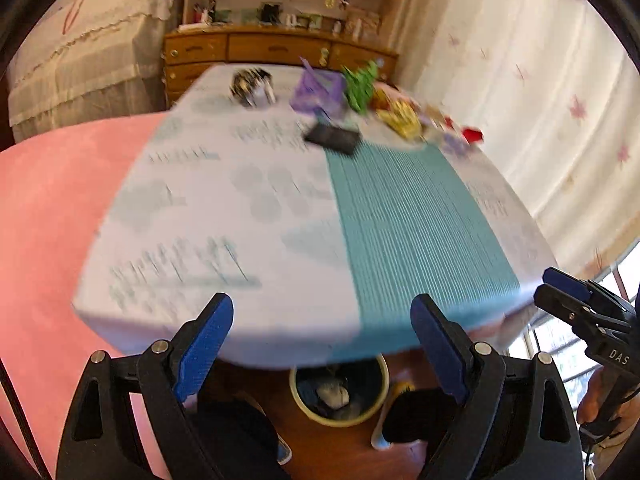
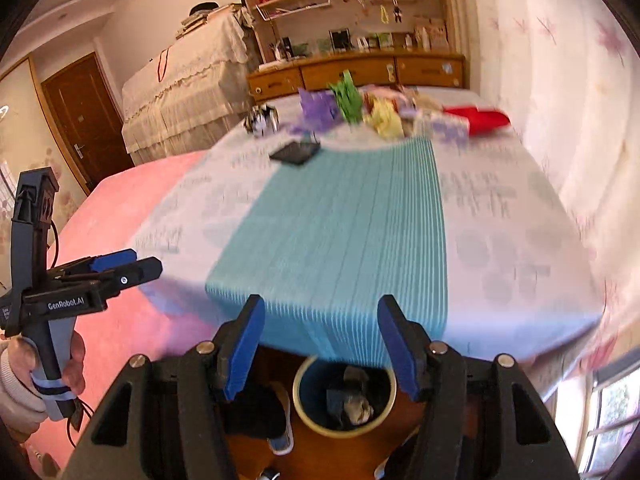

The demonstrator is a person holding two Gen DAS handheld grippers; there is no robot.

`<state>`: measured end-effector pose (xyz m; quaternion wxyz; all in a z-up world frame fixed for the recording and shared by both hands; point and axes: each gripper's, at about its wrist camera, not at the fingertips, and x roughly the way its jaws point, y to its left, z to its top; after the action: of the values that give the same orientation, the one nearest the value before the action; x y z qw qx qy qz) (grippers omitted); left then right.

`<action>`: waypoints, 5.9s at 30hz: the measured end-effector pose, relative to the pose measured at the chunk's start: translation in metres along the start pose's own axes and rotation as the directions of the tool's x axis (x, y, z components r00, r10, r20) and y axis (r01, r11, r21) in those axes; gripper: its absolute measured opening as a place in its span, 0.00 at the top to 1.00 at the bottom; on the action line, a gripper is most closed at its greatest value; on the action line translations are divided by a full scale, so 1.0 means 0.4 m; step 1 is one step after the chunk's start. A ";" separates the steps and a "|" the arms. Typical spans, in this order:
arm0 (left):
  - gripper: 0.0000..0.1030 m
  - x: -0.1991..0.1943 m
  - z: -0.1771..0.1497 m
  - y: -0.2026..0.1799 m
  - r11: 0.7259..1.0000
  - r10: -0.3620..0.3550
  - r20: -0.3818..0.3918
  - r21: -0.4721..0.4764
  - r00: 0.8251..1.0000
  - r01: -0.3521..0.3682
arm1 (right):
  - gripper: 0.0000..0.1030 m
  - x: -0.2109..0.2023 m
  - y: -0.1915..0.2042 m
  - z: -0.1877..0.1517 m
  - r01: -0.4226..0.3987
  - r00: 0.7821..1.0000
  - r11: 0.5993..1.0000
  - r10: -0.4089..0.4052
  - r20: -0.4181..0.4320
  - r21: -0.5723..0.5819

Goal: Collect trash
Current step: 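Raise both tools from the bin toward the table, then grasp the black TALOPN card box with the right gripper while the left gripper grasps the purple bag, then carry the purple bag with the left gripper while the right gripper carries the card box over the bin, then open both grippers to drop the bag and card box into the bin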

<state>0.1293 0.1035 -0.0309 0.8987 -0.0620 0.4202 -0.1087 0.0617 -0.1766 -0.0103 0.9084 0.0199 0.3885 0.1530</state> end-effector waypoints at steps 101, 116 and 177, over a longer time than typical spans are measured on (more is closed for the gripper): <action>0.92 0.614 0.647 -0.020 0.998 0.045 -0.133 0.046 0.990 -0.039 | 0.41 0.491 -0.145 0.529 -0.065 0.995 0.998 0.066 -0.073 0.016; 0.92 0.158 0.426 -0.097 0.986 -0.065 -0.061 0.152 0.996 0.073 | 0.41 0.191 -0.036 0.406 -0.128 0.992 0.992 0.128 0.000 -0.005; 0.82 0.693 -0.569 -0.211 0.976 -0.011 -0.655 0.158 0.756 0.152 | 0.38 0.626 -0.302 -0.617 0.139 0.857 0.717 0.258 -0.446 0.683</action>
<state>0.1150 -0.0513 -0.3651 0.6930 0.0524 0.6893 -0.2046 0.0806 -0.2386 -0.3763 0.6910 0.3306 0.6424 0.0259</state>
